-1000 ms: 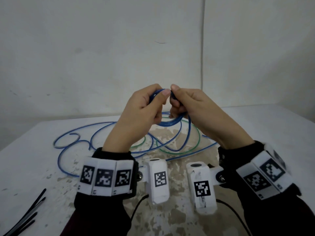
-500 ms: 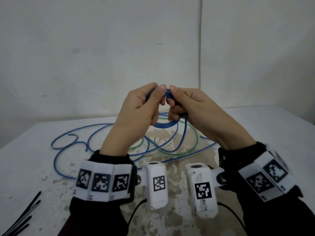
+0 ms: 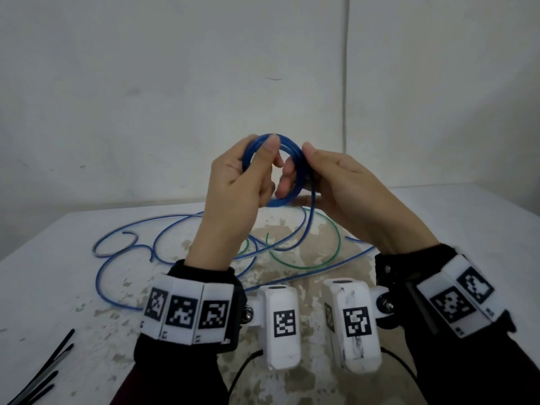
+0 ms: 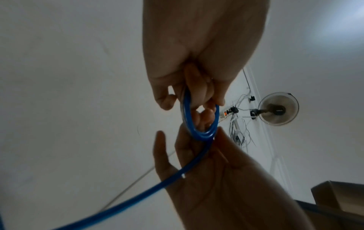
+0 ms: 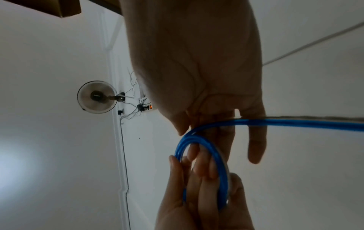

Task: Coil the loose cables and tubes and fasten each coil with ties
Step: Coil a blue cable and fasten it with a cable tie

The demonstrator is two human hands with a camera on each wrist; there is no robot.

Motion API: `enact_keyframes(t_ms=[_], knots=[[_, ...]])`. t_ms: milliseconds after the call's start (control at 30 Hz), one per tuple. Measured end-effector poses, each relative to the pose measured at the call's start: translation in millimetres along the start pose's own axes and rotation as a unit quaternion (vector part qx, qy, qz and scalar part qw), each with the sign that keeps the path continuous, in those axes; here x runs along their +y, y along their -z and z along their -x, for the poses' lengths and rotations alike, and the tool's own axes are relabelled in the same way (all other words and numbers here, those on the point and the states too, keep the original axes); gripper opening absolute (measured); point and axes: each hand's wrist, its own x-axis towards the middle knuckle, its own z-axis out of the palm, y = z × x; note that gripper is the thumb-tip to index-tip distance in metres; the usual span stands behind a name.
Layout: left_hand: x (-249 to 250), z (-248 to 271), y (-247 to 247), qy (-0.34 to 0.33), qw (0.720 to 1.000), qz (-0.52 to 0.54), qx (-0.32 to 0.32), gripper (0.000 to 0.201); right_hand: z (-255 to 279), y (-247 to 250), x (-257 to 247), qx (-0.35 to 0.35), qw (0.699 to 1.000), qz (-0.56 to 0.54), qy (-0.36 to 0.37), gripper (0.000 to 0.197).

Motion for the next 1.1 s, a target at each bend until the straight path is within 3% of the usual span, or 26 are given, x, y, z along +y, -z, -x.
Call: enact_keyframes(t_ms=[100, 200, 333, 500, 567, 667, 733, 833, 1000, 1100], knots=[[0, 1, 1, 0.059, 0.996, 0.056, -0.032, 0.031, 0, 2, 0, -0.007, 1.000, -0.008, 0.006, 0.039], [0, 1, 5, 0.085, 0.991, 0.028, -0.101, 0.033, 0, 2, 1, -0.007, 0.997, 0.067, 0.034, 0.037], [0, 0, 2, 0.021, 0.998, -0.028, -0.050, 0.029, 3, 0, -5, -0.002, 0.992, 0.119, 0.048, 0.029], [-3, 0, 3, 0.092, 0.991, 0.045, -0.085, 0.028, 2, 0, -2, 0.014, 0.983, 0.174, 0.054, 0.030], [-2, 0, 6, 0.085, 0.991, 0.035, -0.092, 0.027, 1, -2, 0, 0.003, 0.990, 0.131, 0.047, 0.030], [1, 0, 4, 0.041, 0.998, 0.042, -0.032, 0.030, -1, -4, 0, 0.005, 0.999, 0.016, 0.031, 0.036], [2, 0, 2, 0.052, 0.995, 0.077, -0.026, 0.031, -2, -2, -2, 0.007, 0.999, -0.015, 0.028, 0.038], [2, 1, 1, 0.102, 0.989, 0.066, -0.081, 0.034, 1, 0, -4, 0.021, 0.996, 0.079, 0.040, 0.037], [6, 1, -1, 0.032, 0.997, 0.060, -0.024, 0.035, 2, 0, -8, 0.013, 0.990, 0.107, 0.093, 0.033], [10, 2, 4, 0.072, 0.990, 0.095, -0.070, 0.034, 3, 2, -9, 0.005, 0.987, 0.120, 0.104, 0.032]])
